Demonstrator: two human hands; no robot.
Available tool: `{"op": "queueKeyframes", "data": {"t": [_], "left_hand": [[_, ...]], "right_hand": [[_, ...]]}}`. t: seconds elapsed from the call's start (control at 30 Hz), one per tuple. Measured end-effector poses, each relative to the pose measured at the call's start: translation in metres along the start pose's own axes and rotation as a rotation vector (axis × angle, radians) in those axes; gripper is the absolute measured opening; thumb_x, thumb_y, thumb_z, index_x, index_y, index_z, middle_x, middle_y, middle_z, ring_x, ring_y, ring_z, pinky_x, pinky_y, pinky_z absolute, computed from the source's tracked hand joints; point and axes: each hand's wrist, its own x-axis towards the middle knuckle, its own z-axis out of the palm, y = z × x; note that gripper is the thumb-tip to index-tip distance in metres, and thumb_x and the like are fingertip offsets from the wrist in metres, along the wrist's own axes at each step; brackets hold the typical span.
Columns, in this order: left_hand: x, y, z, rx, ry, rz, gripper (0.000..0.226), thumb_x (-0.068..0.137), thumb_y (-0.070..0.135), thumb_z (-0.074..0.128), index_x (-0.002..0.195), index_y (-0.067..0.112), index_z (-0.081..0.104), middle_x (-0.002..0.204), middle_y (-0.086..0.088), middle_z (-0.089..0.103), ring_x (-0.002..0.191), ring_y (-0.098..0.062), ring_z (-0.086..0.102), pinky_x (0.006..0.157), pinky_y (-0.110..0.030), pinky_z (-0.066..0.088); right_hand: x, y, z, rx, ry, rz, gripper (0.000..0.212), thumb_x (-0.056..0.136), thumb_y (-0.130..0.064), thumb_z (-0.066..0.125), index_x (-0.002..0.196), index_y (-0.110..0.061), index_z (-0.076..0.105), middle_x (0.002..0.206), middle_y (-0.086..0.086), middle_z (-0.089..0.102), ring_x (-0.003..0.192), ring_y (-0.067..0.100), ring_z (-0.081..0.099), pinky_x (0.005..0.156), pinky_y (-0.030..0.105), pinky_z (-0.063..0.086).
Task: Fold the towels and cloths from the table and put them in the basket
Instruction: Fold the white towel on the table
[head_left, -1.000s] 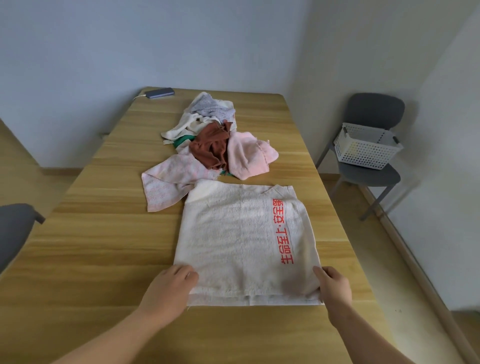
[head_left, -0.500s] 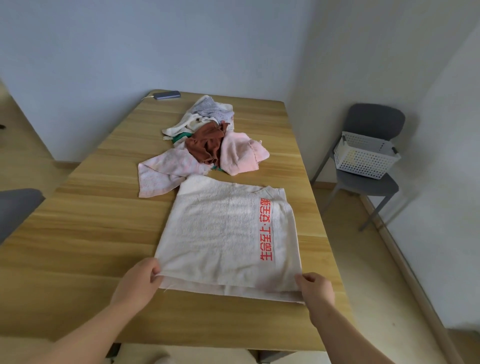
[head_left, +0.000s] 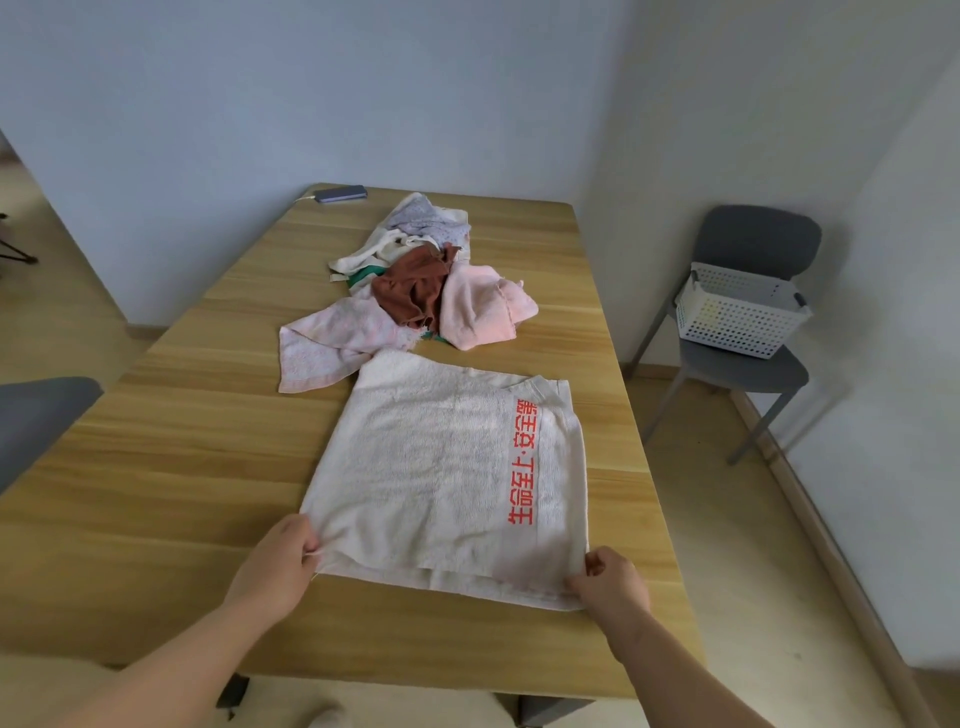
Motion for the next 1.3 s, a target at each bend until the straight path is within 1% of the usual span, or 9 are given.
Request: {"op": "queueKeyframes", "data": {"t": [0.17,0.4,0.63,0.77,0.93,1.03,1.1,1.17,1.3], "left_hand": [[-0.001,0.001,-0.001,0.015,0.006,0.011,0.008,0.092,0.015,0.052,0.085,0.014,0.050,0.092,0.008,0.051,0.083,-0.013,0.055,0.076,-0.027,0.048],[0.005,-0.015,-0.016,-0.077,-0.061,-0.035,0.012,0.086,-0.003,0.054,0.083,0.007,0.058,0.131,-0.002,0.054,0.117,-0.018,0.051,0.080,-0.021,0.037],[0.003,-0.019,-0.021,-0.109,-0.111,-0.029,0.034,0.084,-0.008,0.051,0.072,0.023,0.048,0.096,0.009,0.057,0.107,-0.019,0.055,0.072,-0.017,0.036],[-0.004,-0.017,-0.018,-0.065,-0.154,0.008,0.022,0.085,0.004,0.059,0.066,0.012,0.053,0.139,0.000,0.047,0.112,-0.006,0.047,0.085,-0.019,0.032],[0.002,-0.006,-0.018,-0.049,-0.128,-0.039,0.024,0.095,0.028,0.050,0.095,0.011,0.068,0.127,0.003,0.052,0.120,-0.017,0.050,0.095,-0.026,0.037],[0.018,0.005,-0.023,-0.032,-0.108,-0.085,0.025,0.094,0.027,0.051,0.078,0.011,0.059,0.083,-0.001,0.058,0.075,-0.022,0.059,0.063,-0.023,0.038],[0.033,0.011,-0.022,-0.049,-0.102,-0.128,0.017,0.093,0.026,0.053,0.102,0.013,0.059,0.107,-0.005,0.060,0.083,-0.017,0.058,0.064,-0.023,0.039],[0.050,0.014,-0.022,-0.105,-0.117,-0.169,0.042,0.092,0.029,0.054,0.130,0.015,0.045,0.133,-0.007,0.045,0.110,-0.021,0.053,0.078,-0.026,0.041],[0.095,0.028,-0.028,-0.268,-0.082,-0.179,0.053,0.089,0.026,0.058,0.135,0.008,0.038,0.127,-0.009,0.051,0.100,-0.022,0.054,0.078,-0.032,0.047]], "right_hand": [[0.002,-0.001,-0.006,0.225,-0.054,0.102,0.018,0.087,-0.021,0.056,0.071,-0.015,0.062,0.071,0.005,0.055,0.069,0.019,0.046,0.063,0.027,0.036],[0.007,0.004,-0.009,0.317,-0.027,0.195,0.014,0.080,-0.014,0.061,0.069,-0.006,0.057,0.070,0.010,0.050,0.065,0.022,0.044,0.057,0.027,0.035],[0.004,0.004,-0.012,0.242,-0.049,0.170,0.016,0.076,-0.008,0.064,0.063,-0.007,0.053,0.067,0.008,0.048,0.062,0.019,0.042,0.055,0.026,0.035],[0.005,0.003,-0.010,0.108,-0.054,0.100,0.013,0.077,0.000,0.058,0.069,-0.010,0.055,0.070,0.005,0.052,0.063,0.016,0.045,0.054,0.024,0.039],[0.005,-0.004,0.001,-0.032,-0.006,0.051,0.022,0.079,-0.005,0.053,0.100,-0.010,0.049,0.088,0.004,0.055,0.079,0.019,0.054,0.069,0.032,0.051],[0.008,-0.015,0.000,-0.105,0.053,0.073,0.025,0.081,-0.022,0.055,0.104,-0.017,0.046,0.103,0.004,0.047,0.104,0.026,0.050,0.093,0.040,0.048],[0.015,-0.026,-0.004,-0.108,0.079,0.071,0.023,0.083,-0.025,0.054,0.105,-0.020,0.047,0.103,0.004,0.042,0.107,0.026,0.045,0.098,0.039,0.043],[0.026,-0.038,-0.006,-0.089,0.081,0.061,0.018,0.086,-0.026,0.050,0.103,-0.020,0.046,0.107,0.004,0.042,0.111,0.026,0.042,0.099,0.039,0.041],[0.057,-0.068,-0.009,-0.076,0.121,0.039,0.032,0.087,-0.031,0.047,0.117,-0.019,0.051,0.122,0.007,0.048,0.114,0.028,0.045,0.100,0.043,0.042]]}}
